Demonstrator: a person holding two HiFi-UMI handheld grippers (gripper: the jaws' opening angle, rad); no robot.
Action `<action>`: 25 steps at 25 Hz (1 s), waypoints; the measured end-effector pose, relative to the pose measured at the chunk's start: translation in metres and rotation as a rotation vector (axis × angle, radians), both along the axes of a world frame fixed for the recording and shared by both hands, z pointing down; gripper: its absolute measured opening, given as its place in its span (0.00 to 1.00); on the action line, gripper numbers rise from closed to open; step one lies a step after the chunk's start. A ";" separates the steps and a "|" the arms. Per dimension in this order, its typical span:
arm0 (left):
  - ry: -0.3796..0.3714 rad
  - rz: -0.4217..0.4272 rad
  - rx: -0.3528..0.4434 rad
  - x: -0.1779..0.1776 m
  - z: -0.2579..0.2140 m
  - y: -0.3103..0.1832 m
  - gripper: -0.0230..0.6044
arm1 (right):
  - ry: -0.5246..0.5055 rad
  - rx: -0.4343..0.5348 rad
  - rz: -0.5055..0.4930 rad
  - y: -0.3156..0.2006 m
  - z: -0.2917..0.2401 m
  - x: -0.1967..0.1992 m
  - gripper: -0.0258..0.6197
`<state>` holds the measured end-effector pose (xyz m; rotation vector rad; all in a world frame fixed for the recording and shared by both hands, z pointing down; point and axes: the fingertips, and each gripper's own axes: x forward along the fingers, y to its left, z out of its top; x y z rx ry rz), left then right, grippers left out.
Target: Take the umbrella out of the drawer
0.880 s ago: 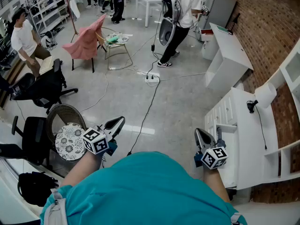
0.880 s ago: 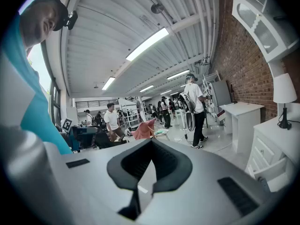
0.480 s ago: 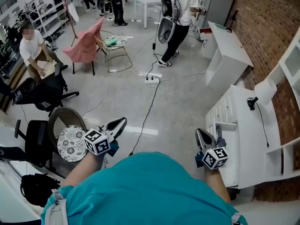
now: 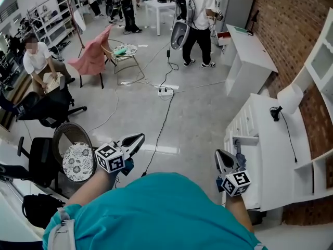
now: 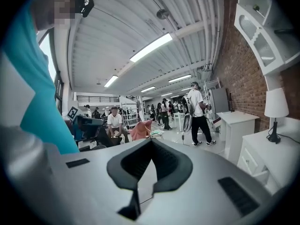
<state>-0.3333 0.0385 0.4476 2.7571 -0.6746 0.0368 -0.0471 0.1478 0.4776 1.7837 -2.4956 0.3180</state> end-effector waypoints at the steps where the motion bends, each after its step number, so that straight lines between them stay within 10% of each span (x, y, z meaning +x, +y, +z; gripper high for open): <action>1: 0.000 0.012 0.000 0.009 -0.002 0.002 0.06 | 0.009 0.000 0.005 0.006 0.001 0.005 0.07; 15: -0.018 0.213 -0.047 0.138 0.001 0.026 0.06 | 0.010 -0.006 0.130 0.070 0.011 0.083 0.07; 25: 0.057 0.183 -0.072 0.084 0.018 -0.070 0.06 | 0.022 -0.024 0.110 -0.035 0.010 0.046 0.07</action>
